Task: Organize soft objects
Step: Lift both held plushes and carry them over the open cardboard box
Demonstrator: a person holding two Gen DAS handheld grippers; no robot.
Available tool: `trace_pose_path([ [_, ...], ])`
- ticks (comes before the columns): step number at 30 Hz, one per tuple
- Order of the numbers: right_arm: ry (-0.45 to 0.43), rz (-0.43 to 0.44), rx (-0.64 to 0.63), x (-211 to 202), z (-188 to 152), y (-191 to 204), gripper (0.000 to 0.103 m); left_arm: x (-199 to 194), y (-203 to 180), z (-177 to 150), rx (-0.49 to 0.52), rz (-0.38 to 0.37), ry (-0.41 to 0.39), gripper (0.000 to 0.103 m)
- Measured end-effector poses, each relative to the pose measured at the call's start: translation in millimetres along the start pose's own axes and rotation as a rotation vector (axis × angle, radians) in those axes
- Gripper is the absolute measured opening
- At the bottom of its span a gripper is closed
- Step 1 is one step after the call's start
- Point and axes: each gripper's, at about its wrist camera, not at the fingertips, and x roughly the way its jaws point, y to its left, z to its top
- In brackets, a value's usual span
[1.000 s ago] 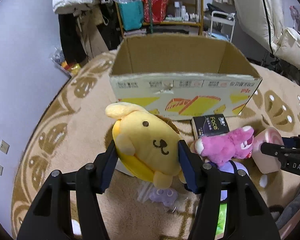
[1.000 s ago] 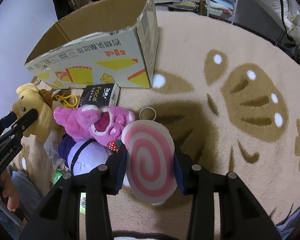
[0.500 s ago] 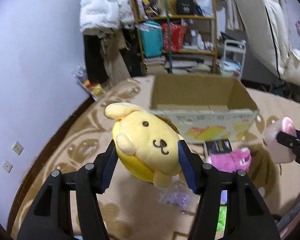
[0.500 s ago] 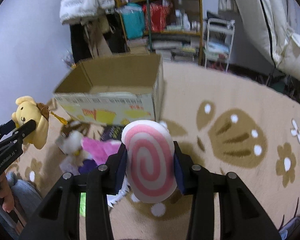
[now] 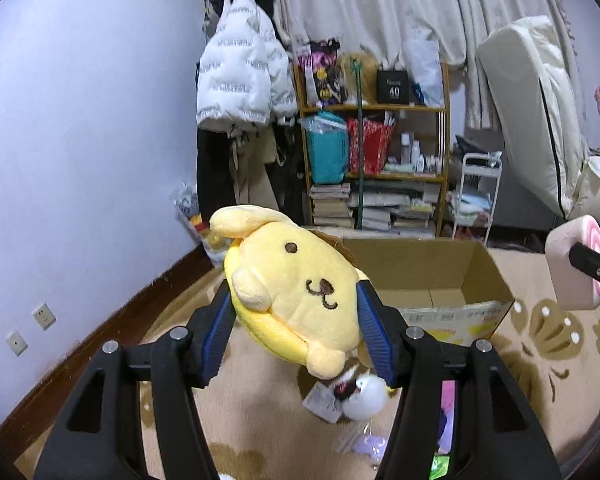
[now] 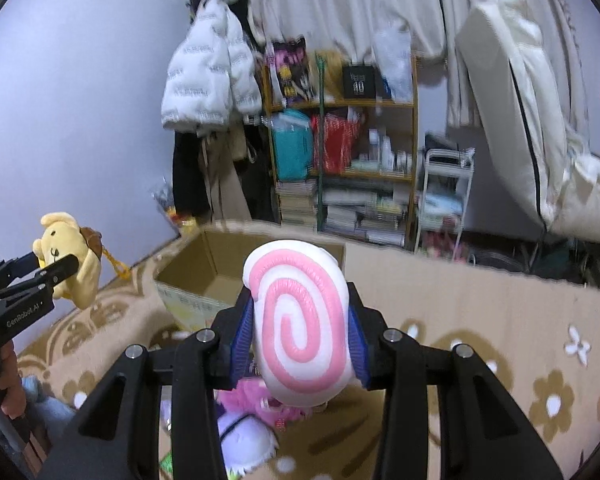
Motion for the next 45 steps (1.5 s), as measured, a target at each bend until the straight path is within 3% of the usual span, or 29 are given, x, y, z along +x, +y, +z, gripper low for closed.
trace_pose_path([
  [15,-0.130,0.025,-0.053,11,53,25,0.044,-4,-9,67,0.051,-0.004,-0.154,0.059],
  [26,-0.187,0.036,-0.074,41,76,31,0.044,26,-13,105,0.017,-0.010,-0.222,0.059],
  [32,-0.177,0.062,-0.074,62,69,28,0.045,63,-19,87,0.033,-0.016,-0.166,0.059],
  [40,-0.083,0.120,-0.014,107,47,18,0.045,113,-30,58,0.036,-0.052,-0.053,0.060],
  [45,-0.028,0.111,-0.008,125,32,12,0.046,132,-40,44,0.040,-0.076,0.001,0.060],
])
